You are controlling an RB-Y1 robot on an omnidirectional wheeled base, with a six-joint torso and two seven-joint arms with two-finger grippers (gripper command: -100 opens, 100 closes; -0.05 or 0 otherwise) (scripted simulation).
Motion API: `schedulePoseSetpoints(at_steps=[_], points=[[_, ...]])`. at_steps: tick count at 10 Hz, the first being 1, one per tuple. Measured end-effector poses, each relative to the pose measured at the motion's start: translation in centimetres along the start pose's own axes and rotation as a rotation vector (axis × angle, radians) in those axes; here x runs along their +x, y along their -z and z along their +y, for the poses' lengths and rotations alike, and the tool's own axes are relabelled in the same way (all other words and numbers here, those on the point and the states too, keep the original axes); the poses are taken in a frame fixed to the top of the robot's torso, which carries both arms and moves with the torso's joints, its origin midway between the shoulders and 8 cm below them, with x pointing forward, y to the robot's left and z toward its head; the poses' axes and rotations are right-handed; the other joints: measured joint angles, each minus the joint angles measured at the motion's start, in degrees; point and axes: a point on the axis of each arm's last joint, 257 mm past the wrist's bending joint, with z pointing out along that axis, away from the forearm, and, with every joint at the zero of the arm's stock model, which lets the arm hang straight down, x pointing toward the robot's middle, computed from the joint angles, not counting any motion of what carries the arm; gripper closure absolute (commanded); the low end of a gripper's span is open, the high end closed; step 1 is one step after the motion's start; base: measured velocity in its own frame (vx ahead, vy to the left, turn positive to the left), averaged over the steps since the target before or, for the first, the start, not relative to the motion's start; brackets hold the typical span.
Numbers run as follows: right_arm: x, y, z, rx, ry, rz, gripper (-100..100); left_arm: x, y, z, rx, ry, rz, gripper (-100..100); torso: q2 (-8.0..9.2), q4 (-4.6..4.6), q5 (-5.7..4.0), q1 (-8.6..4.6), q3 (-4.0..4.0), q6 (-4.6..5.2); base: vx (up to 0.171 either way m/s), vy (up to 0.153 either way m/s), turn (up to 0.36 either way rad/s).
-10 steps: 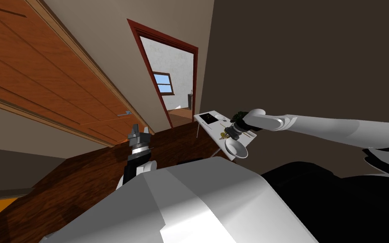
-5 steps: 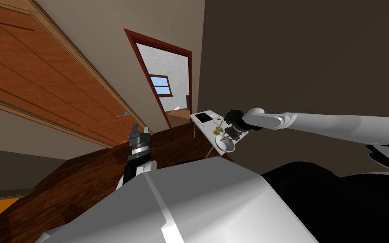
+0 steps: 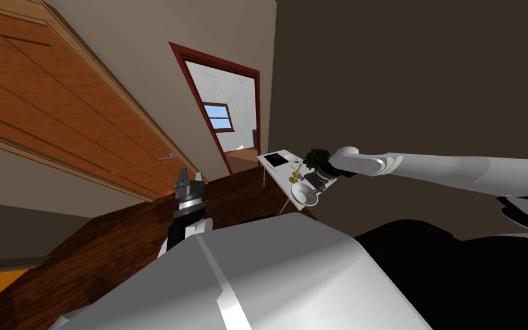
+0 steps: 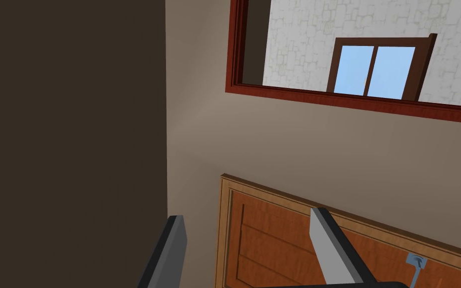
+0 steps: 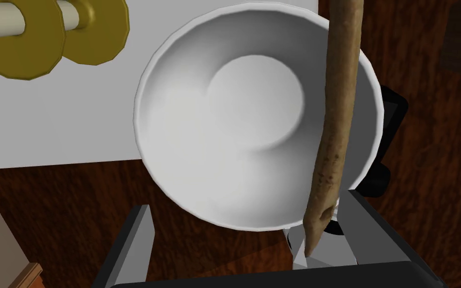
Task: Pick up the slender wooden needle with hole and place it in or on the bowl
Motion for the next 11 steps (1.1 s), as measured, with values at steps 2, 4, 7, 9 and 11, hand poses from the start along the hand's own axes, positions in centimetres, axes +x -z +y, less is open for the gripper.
schedulePoseSetpoints(at_steps=[2,4,7,9,11], points=[[-0.3,1.1,-0.6,0.0,0.001,0.003,-100,0.0,0.0,0.0,0.0,0.0,0.0,0,0.03,0.01,0.01,-0.02,0.02,-0.01,-0.02,-0.019,-0.003],[-0.4,2.3,-1.3,0.006,0.0,0.001,-100,0.0,0.0,0.0,0.0,0.0,0.0,0,0.04,0.01,-0.01,-0.04,0.02,0.0,-0.02,-0.02,-0.005],[-0.9,4.4,-2.2,0.009,0.004,0.001,-100,0.0,0.0,0.0,0.0,0.0,0.0,0,0.06,0.02,-0.01,-0.04,0.04,0.0,-0.022,-0.019,-0.004],[-1.0,5.0,-2.3,0.006,0.004,0.003,0,0.0,0.0,0.0,0.0,0.0,0.0,0,0.02,0.0,-0.01,-0.01,0.01,0.0,-0.004,-0.003,0.0],[-1.0,5.0,-2.3,0.006,0.004,0.003,0,0.0,0.0,0.0,0.0,0.0,0.0,0,-0.02,-0.01,0.0,0.02,-0.02,0.0,0.0,0.0,0.0]])
